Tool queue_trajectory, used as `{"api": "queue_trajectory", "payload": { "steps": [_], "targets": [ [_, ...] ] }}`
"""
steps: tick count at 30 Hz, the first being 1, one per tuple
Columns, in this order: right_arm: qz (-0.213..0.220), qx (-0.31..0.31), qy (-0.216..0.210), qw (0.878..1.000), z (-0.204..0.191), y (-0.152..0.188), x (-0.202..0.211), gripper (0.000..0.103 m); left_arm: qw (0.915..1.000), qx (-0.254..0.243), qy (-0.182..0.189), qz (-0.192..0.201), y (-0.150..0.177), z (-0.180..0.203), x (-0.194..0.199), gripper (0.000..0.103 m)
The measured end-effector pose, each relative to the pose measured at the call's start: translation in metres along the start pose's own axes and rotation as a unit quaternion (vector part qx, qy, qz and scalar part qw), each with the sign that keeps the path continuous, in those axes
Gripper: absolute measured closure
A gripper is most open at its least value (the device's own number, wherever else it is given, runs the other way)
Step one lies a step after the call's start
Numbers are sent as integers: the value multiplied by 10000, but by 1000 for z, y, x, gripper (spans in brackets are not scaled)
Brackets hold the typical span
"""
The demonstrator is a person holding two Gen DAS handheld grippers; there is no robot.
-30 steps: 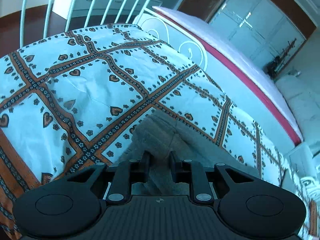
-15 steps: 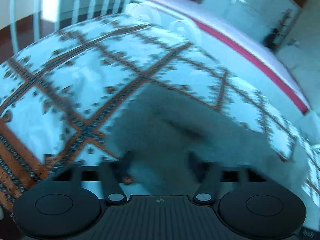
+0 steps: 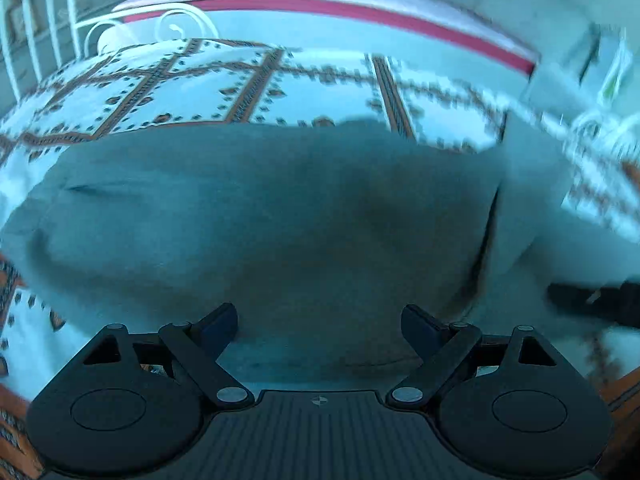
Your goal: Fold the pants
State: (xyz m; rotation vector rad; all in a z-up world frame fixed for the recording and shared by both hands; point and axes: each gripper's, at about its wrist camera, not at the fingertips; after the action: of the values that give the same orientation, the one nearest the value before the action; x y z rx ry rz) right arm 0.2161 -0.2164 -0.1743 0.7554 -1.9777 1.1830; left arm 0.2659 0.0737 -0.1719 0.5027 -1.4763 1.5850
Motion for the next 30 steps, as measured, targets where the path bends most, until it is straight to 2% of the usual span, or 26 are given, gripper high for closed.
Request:
{"api": "queue_trajectory", "payload": {
  "steps": [3,9,11,16,23,25,26,27,30],
  "targets": [
    [70,19,162,9998,1,-11,2,87,9995,-204,-113,-230,5,9,-19,15],
    [-170,102,560,9982,-19,-50,-24,87,9995,58,245,-198,-1,10,-21,15],
    [-238,111,826,9962,-26,-67,-36,86,9993,88,320,-183,-1,8,-24,15],
    [-325,285,1606,9861,-32,-107,-64,80,9982,211,544,-119,0,1,-24,14],
    [-588,484,2145,9738,-41,-124,-97,74,9969,340,700,-59,-1,-7,-24,13],
    [-621,636,2279,9696,-43,-124,-103,81,9970,319,706,-59,-1,-7,-24,12],
    [-600,723,2345,9676,-43,-123,-104,97,9969,317,721,-57,-2,-7,-24,11],
    [-595,781,2349,9671,-41,-123,-104,103,9967,321,750,-52,-1,-7,-25,9],
    [-428,467,2177,9740,-28,-123,-88,103,9968,272,756,-55,-1,-7,-25,9]
  ]
}}
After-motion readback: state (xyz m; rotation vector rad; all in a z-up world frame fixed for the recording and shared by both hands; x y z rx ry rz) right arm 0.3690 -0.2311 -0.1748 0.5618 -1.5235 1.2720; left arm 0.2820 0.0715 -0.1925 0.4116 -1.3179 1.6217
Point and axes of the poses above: each gripper's, at about its wrist camera, not at the fingertips, and x roughly against the way its jaws point, z to its right, y to its underside, and after that the axes turned 9 degrees about y, right-handed
